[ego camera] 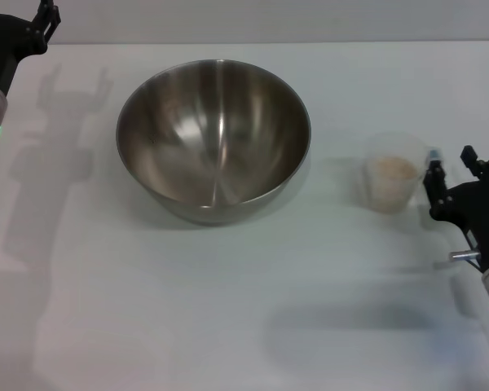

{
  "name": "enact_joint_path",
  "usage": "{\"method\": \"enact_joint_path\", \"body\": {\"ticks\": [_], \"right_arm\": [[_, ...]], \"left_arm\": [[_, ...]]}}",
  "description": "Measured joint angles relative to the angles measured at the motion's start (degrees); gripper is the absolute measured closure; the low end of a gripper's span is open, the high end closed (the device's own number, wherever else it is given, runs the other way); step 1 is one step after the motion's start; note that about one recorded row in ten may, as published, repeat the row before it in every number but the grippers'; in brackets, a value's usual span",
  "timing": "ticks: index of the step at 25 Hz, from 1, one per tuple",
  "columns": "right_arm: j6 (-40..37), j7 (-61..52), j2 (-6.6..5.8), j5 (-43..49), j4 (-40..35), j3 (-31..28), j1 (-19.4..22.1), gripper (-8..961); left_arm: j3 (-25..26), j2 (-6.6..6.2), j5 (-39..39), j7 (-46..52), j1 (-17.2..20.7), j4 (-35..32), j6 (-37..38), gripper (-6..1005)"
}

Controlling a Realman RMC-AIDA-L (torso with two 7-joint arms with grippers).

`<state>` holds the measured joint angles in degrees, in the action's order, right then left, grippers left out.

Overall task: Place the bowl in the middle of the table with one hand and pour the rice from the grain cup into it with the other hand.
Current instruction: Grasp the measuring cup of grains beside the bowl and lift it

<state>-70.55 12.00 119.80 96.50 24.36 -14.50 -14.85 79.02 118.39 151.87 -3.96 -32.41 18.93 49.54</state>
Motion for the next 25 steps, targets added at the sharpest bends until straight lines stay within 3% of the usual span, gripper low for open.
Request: {"method": "enact_joint_path", "body": {"ticks": [7,12,18,25], "right_arm": [[0.0,0.1,0.03,0.0,-0.2,-0.4,-0.2,547],[0.0,0.2,0.0,0.0,-0.2,-0.1,-0.3,751],[0.0,0.2,-0.07,0.0,-0.6,-0.1,-0.4,926],[-2.1,0.3,-0.19,0.1,-2.6,-0.6,-1.6,942]], "left_arm": [[0.0,0.08,0.0,0.0,0.0,0.0,0.1,170],[0.0,0.09,0.0,0.0,0.2,0.1,0.1,170],[0.0,0.09,0.0,0.1,0.1,0.1,0.1,170],[0.0,0.14,0.0,0.2,-0.1,-0.1,-0.1,170]]}}
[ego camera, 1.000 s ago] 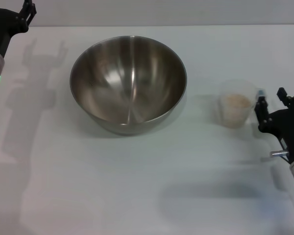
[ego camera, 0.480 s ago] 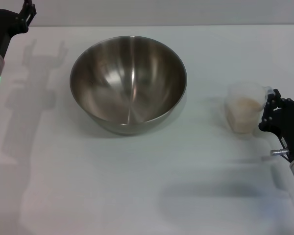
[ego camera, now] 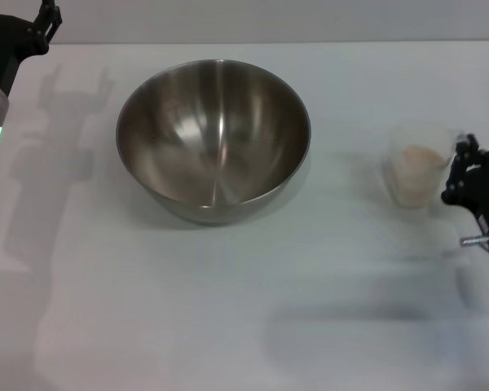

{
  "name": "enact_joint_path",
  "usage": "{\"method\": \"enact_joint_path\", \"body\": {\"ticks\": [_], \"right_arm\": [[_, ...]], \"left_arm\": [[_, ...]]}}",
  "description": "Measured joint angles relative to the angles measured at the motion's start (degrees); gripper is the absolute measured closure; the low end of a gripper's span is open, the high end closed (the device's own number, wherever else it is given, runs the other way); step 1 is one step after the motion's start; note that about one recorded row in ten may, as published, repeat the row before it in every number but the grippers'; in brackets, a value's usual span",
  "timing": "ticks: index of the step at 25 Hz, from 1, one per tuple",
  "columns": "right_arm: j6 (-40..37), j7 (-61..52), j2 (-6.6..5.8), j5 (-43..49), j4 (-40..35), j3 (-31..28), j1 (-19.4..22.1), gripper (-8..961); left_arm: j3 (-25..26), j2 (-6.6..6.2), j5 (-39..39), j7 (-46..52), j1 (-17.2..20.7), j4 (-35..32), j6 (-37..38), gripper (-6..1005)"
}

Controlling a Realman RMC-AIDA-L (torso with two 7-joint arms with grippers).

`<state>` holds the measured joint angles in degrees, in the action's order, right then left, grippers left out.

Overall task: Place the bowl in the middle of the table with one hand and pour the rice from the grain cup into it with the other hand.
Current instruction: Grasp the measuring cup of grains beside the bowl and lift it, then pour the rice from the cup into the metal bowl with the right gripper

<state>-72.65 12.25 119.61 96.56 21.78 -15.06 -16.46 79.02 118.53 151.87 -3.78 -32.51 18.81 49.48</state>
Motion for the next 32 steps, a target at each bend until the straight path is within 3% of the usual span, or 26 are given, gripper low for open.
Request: {"method": "enact_joint_path", "body": {"ticks": [8,14,25,32], "right_arm": [[-7.1,0.0,-0.14,0.0,-5.2,-0.1,-3.6,943],[-11.6,5.4,-0.24,0.4,-8.2,-0.1,-7.6,944],[-10.7,20.3,-0.26,0.9,-9.6,0.7,-16.0,944],[-10.5,30.0,-0.25,6.4,-9.6,0.7,-18.5,943]], "left_arm": [[0.3,-0.05,0.0,-0.1,1.2,-0.2,0.7,170],[5.1,-0.1,0.0,0.1,4.1,-0.2,3.3,170],[5.9,0.12,0.0,0.5,8.8,0.0,6.7,170],[6.7,0.13,-0.1,0.5,9.8,-0.7,6.7,170]]}}
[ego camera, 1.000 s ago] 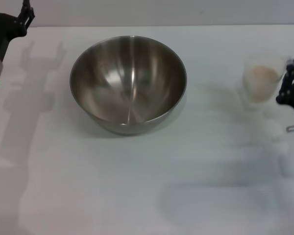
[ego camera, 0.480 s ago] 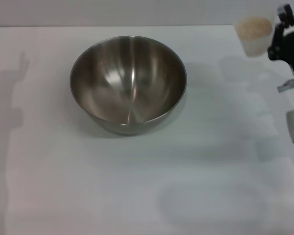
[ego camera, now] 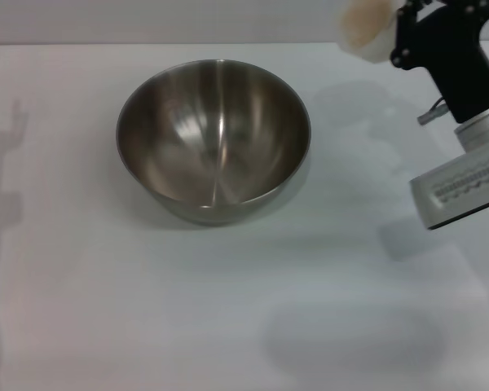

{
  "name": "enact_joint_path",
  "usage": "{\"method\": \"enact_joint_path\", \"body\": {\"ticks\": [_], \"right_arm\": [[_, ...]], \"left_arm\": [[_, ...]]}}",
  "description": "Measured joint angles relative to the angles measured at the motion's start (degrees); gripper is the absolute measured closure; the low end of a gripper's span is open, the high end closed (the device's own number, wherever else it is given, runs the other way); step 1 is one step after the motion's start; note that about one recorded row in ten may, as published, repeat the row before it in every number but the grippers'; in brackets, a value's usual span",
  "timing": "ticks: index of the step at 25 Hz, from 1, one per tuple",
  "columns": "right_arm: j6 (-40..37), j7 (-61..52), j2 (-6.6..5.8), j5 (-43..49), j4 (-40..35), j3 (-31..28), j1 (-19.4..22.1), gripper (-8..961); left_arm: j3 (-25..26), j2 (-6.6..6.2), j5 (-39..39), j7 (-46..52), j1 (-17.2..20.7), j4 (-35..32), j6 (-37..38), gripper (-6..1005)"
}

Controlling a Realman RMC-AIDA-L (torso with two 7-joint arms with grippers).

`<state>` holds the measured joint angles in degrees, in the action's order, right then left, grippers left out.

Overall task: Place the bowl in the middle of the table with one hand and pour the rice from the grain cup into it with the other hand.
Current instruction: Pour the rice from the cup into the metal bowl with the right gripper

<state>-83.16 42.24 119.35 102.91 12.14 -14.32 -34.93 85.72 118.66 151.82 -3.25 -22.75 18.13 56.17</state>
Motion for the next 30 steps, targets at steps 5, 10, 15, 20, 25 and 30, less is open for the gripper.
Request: {"method": "enact_joint_path", "body": {"ticks": [5,10,15,20,25,30], "right_arm": [[0.5,5.5,0.0,3.0,0.1,0.0,-1.1,944],[0.8,12.3,0.0,6.6,0.6,0.0,-1.4,944],[2.7,19.6,0.12,9.7,1.1,-0.1,-1.6,943],[6.4,28.3,0.2,10.0,2.8,-0.3,-1.7,944],[7.9,31.8,0.13,11.2,2.8,-0.1,-2.2,943],[8.8,33.4,0.04,13.5,2.7,-0.1,-3.1,943]], "left_arm": [[0.8,0.0,0.0,0.0,0.2,-0.3,0.0,170],[0.8,-0.07,0.0,0.0,0.2,-0.3,0.0,170],[0.8,-0.13,0.0,0.0,-0.1,-0.3,0.0,170],[0.8,-0.18,0.0,0.0,0.1,-0.2,0.0,170],[0.8,-0.19,0.0,0.0,0.0,-0.1,0.0,170],[0.9,-0.18,0.0,-0.1,-0.2,0.3,0.5,170]]}}
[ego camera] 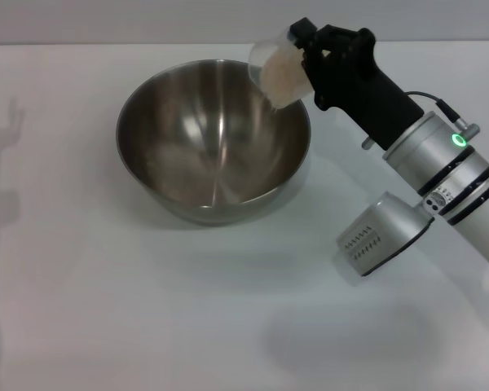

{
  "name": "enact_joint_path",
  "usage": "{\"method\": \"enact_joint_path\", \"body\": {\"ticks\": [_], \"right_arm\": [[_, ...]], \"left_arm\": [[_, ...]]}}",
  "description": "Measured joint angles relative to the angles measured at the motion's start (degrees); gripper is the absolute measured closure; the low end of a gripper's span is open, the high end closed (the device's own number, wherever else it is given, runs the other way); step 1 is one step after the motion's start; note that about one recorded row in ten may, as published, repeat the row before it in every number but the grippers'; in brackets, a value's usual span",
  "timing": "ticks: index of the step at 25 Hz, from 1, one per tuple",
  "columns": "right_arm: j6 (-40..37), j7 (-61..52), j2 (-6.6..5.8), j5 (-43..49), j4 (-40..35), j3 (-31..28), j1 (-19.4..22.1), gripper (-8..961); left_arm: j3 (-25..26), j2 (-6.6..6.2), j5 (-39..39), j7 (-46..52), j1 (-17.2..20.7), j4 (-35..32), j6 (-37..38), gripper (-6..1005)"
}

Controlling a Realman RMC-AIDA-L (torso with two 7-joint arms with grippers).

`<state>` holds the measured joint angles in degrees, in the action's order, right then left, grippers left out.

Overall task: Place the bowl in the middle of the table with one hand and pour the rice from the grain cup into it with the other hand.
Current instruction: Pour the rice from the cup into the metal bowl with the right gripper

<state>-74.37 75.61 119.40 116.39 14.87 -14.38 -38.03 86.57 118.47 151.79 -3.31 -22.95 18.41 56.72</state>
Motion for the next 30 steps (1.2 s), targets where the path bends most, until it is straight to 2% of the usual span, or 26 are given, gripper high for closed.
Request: {"method": "enact_joint_path", "body": {"ticks": [13,24,30], "right_arm": [[3.0,5.3,0.01,4.1,-0.2,0.0,-1.2,944],[3.5,15.6,0.14,4.5,0.0,-0.1,-1.2,943],[3.6,18.3,0.05,7.7,-1.5,-0.3,-1.7,943]], "left_arm": [[0.0,0.1,0.0,0.0,0.2,0.1,0.6,170],[0.0,0.18,0.0,0.0,0.2,0.0,0.6,170],[0.0,0.18,0.0,0.1,0.1,0.1,0.6,170]]}}
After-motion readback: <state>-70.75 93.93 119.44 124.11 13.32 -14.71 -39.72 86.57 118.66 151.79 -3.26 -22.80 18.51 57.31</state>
